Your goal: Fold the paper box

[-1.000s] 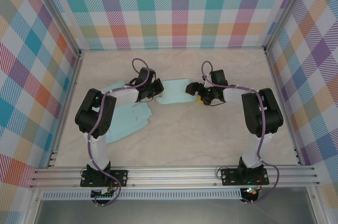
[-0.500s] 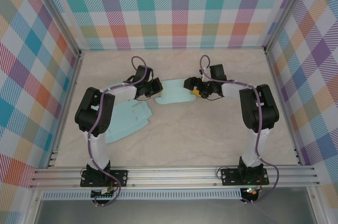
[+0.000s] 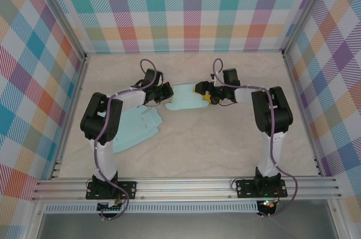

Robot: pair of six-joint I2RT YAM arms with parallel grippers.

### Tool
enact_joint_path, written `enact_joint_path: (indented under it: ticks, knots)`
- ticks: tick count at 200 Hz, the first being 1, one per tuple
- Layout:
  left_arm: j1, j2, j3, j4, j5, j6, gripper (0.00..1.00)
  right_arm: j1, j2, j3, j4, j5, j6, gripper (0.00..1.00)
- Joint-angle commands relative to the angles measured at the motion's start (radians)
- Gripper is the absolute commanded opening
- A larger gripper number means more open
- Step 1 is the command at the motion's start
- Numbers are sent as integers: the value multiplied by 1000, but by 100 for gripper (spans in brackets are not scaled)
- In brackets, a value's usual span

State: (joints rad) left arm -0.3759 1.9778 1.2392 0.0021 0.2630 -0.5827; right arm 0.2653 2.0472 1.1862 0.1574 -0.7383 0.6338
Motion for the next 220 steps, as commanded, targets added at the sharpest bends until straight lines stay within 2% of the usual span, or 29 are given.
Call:
enact_joint_path:
  ticks: [1,21,51,61,105,125,158,184,210,220]
  knots:
    - [20,67,-17,-131,-20,11,4,3,5,1,25,-18,12,87]
    - [21,66,-15,-130,-9,12,4,4,17,0,47,-36,28,84]
    - [21,60,-11,-126,-6,10,4,6,33,0,112,-81,67,71]
    - [21,55,-10,-129,-9,12,4,6,31,-2,120,-85,75,70]
    - [21,8,-14,-123,0,9,6,6,-3,-39,156,-98,96,48]
    - [21,-26,-21,-108,16,9,15,6,-26,-66,176,-95,112,35]
    - [22,-105,-43,-89,21,15,34,5,-86,-112,187,-91,150,34]
    - [22,-226,-114,-27,-3,38,51,-1,-157,-132,84,-75,166,34]
    - [20,-390,-242,115,-33,87,68,-10,-222,-163,-12,-85,198,33]
    - [19,-455,-306,202,-39,120,72,-13,-243,-180,-39,-100,213,33]
